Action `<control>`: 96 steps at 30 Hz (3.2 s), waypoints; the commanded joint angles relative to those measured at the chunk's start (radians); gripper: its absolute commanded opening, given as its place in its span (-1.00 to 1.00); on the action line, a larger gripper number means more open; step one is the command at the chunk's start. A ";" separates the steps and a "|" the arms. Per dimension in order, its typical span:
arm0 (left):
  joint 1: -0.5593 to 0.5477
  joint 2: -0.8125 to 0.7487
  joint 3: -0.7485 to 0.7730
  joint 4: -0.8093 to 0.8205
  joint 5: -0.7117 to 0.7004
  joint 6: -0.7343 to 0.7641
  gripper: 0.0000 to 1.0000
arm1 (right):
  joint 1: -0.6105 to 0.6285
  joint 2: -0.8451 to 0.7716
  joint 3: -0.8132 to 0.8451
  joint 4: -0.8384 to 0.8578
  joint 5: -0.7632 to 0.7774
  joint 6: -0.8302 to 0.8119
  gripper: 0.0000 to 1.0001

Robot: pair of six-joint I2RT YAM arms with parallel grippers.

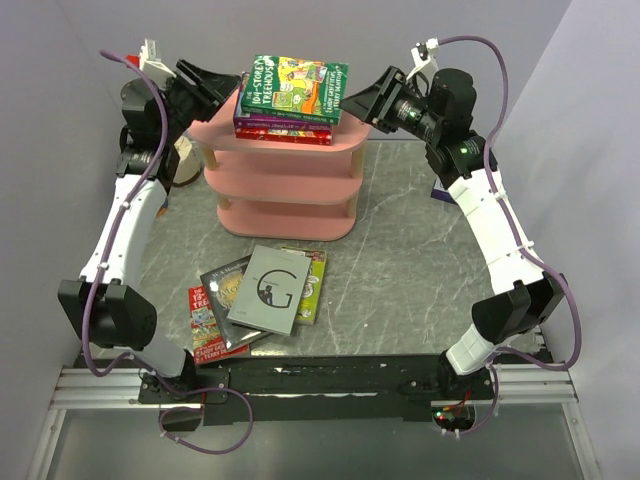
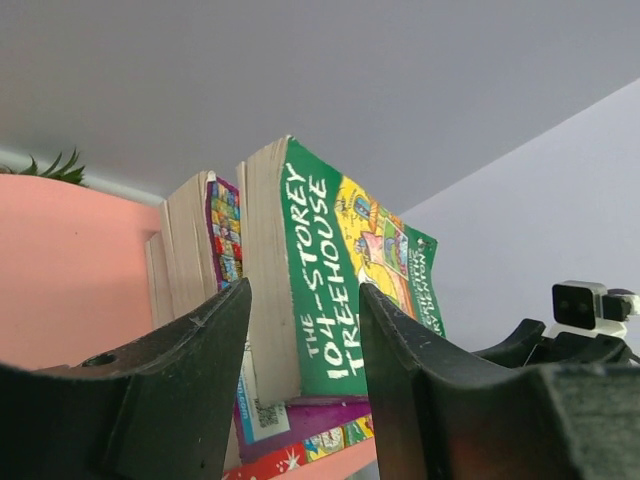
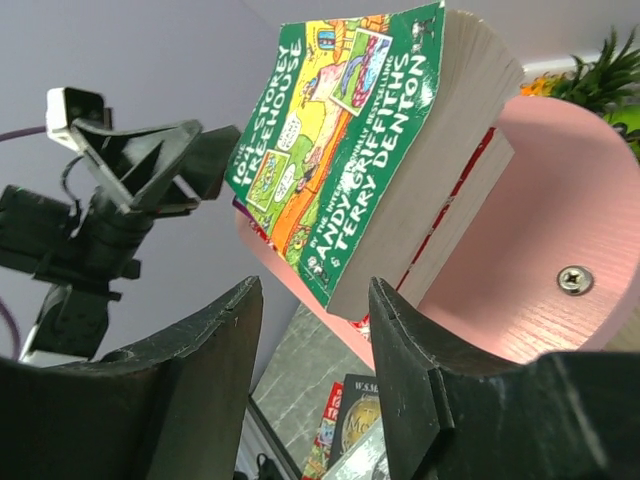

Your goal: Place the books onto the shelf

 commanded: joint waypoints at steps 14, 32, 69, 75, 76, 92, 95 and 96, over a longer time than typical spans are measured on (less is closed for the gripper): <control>0.011 -0.038 0.000 0.077 0.073 -0.026 0.06 | 0.018 0.031 0.068 0.009 0.028 -0.037 -0.03; 0.002 -0.027 -0.023 0.053 0.103 -0.003 0.02 | 0.041 0.088 0.136 -0.029 0.022 -0.042 -0.10; -0.032 -0.137 -0.121 0.048 0.115 0.030 -0.22 | 0.101 0.120 0.182 -0.063 0.033 -0.056 -0.11; -0.032 -0.148 -0.124 0.042 0.100 0.037 -0.21 | 0.105 0.131 0.194 -0.073 0.036 -0.056 -0.11; -0.030 -0.146 -0.124 0.041 0.100 0.037 -0.21 | 0.105 0.134 0.197 -0.076 0.036 -0.057 -0.11; -0.029 -0.133 -0.107 0.033 0.095 0.042 -0.20 | 0.102 0.186 0.283 -0.118 0.033 -0.065 -0.11; -0.027 -0.136 -0.111 0.031 0.089 0.046 -0.18 | 0.101 0.185 0.272 -0.113 0.031 -0.064 -0.10; -0.024 -0.139 -0.112 0.030 0.087 0.045 -0.17 | 0.101 0.182 0.269 -0.109 0.033 -0.064 -0.10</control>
